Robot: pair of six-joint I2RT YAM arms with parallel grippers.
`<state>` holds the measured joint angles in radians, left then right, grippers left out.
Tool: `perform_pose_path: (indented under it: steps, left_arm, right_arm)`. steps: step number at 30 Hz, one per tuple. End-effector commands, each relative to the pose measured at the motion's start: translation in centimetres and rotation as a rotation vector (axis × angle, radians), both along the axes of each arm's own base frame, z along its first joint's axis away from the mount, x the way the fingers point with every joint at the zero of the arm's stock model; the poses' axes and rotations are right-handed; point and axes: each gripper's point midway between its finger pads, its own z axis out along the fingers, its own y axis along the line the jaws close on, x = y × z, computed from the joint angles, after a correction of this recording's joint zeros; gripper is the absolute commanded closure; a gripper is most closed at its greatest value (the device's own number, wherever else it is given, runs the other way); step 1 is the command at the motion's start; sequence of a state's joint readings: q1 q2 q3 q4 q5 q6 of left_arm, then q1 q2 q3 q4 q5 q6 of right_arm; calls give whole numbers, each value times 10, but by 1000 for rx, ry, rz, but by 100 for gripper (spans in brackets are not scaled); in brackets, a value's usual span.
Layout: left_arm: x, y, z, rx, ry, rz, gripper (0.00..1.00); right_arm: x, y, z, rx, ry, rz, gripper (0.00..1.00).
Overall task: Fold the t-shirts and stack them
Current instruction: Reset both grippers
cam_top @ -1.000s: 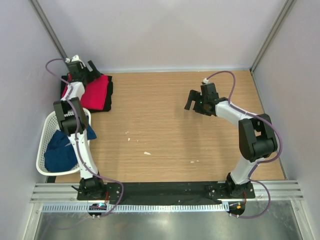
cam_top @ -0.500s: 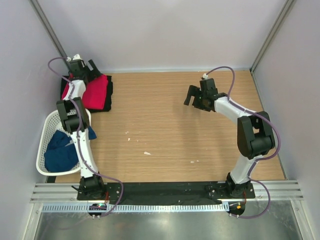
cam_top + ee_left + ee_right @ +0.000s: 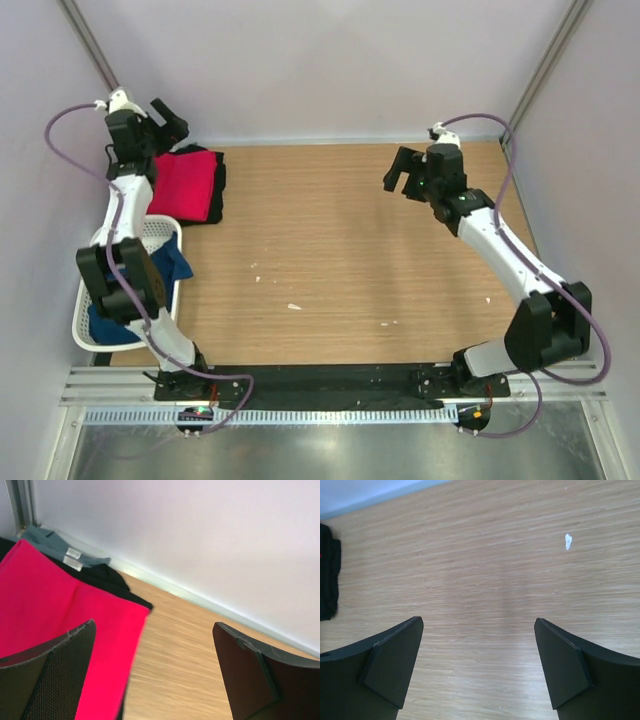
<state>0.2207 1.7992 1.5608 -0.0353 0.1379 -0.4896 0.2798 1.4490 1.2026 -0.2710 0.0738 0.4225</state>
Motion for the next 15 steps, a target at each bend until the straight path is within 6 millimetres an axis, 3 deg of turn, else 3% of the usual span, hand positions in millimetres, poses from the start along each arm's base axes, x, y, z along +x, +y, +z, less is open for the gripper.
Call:
perform_pose_path:
  steps: [1, 6, 7, 10, 12, 14, 15]
  left_arm:
    - [-44, -25, 50, -79, -94, -32, 0]
    - [-127, -60, 66, -131, -86, -110, 0]
    - [-158, -68, 67, -136, -68, -111, 0]
    - [-215, -89, 65, -151, -55, -163, 0]
    - [-245, -98, 60, -156, -44, -184, 0]
    - [-278, -104, 62, -158, -69, -174, 0]
    - [-288, -107, 58, -169, -62, -173, 0]
  right_arm:
    - [-18, -21, 40, -35, -109, -67, 0]
    - [-54, -37, 75, 3, -191, -113, 0]
    - [-60, -41, 74, -1, -185, -120, 0]
    - [-81, -53, 79, -2, -195, -159, 0]
    - [-93, -59, 74, 1, -190, -178, 0]
    - [-109, -64, 83, 27, -237, -189, 0]
    - [-113, -64, 74, 36, -235, -185, 0]
